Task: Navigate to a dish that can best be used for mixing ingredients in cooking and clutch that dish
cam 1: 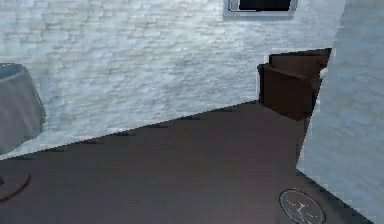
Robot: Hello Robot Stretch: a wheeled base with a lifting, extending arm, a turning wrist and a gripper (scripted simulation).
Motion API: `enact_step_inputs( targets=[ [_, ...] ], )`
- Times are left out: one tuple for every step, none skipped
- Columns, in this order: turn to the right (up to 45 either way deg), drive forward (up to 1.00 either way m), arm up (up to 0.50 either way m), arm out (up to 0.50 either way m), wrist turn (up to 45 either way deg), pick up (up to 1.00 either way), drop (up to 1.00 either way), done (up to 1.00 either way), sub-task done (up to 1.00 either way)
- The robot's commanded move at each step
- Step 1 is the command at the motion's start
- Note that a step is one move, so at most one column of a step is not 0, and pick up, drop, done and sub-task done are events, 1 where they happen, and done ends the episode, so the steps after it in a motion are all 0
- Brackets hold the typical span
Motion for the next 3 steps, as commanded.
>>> enact_step_inputs(
  targets=[
    [0.0,1.00,0.00,0.00,0.0,0.00,0.00,0.00,0.00],
    [21.0,0.00,0.00,0.00,0.0,0.00,0.00,0.00,0.00],
    [0.0,0.25,0.00,0.00,0.0,0.00,0.00,0.00,0.00]
  ],
)
